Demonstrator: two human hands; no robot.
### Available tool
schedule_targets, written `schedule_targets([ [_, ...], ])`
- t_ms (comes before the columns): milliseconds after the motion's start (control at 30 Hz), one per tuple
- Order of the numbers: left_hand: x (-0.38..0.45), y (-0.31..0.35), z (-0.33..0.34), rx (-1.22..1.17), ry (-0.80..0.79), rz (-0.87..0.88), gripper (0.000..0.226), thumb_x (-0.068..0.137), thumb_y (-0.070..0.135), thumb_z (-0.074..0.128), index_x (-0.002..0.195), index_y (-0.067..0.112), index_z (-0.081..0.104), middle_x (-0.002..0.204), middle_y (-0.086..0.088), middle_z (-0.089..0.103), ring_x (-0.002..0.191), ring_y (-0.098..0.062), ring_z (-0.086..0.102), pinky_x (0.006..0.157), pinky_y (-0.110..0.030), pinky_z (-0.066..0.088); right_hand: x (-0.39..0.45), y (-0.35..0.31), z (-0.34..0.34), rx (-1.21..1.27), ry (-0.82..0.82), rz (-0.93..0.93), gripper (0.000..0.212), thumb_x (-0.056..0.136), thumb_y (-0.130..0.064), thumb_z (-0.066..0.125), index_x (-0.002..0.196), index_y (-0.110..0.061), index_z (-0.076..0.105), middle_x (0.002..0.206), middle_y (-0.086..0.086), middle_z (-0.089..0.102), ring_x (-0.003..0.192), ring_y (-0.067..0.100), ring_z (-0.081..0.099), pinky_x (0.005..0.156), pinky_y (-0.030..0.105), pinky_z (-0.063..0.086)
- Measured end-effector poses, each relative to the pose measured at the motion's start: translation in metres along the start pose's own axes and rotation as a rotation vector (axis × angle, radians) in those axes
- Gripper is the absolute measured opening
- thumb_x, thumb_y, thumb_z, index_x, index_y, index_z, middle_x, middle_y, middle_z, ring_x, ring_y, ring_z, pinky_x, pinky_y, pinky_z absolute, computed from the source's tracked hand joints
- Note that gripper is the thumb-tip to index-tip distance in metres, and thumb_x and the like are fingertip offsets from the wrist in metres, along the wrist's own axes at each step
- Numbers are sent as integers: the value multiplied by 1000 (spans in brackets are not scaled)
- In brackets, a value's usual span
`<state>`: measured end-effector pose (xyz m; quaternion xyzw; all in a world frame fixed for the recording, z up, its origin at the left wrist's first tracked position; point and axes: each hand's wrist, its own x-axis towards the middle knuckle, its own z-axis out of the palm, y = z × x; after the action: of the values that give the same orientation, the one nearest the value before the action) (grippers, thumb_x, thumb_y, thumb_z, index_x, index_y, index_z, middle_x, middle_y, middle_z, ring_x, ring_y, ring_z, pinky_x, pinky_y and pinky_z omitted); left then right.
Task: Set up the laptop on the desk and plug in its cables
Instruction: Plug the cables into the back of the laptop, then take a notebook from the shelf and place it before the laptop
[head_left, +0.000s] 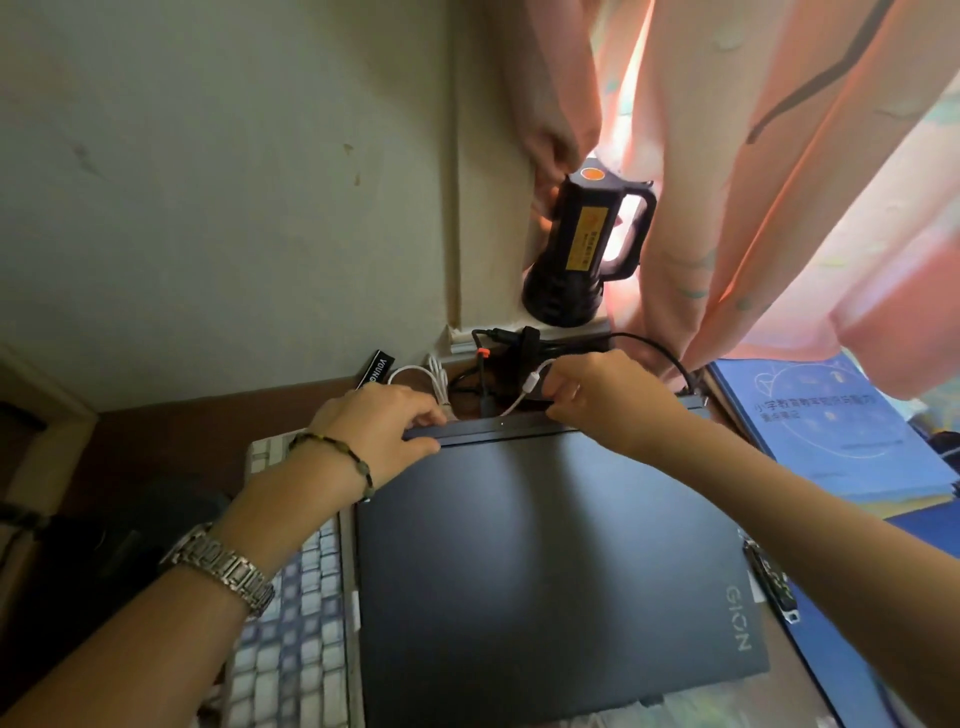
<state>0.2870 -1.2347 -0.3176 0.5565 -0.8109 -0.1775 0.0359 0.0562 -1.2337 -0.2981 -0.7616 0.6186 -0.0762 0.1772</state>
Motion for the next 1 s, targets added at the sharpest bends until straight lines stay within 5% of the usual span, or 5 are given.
schedule_targets([
  [133, -23, 6, -17, 139, 4, -47, 23, 82, 39, 59, 104, 35, 60, 111, 7, 64, 100, -16, 59, 83, -37, 52, -22, -5, -8, -241, 69, -71, 23, 86, -25, 58, 109, -20, 59, 110, 6, 67, 98, 31, 60, 71, 33, 43],
  [533, -117, 24, -68, 320, 91, -273, 30, 86, 40, 51, 114, 31, 55, 115, 1, 61, 102, -21, 57, 81, -34, 47, -46, -37, -39, -566, 203, -342, 22, 88, -24, 52, 109, -20, 53, 108, 2, 65, 100, 25, 60, 79, 33, 44],
  [1000, -308, 74, -123, 494, 244, -728, 26, 85, 47, 48, 105, 32, 54, 114, 2, 59, 104, -22, 55, 77, -35, 45, -106, -180, -61, -393, 249, -825, 33, 89, -42, 49, 116, -24, 49, 115, -1, 61, 108, 23, 58, 90, 35, 43],
])
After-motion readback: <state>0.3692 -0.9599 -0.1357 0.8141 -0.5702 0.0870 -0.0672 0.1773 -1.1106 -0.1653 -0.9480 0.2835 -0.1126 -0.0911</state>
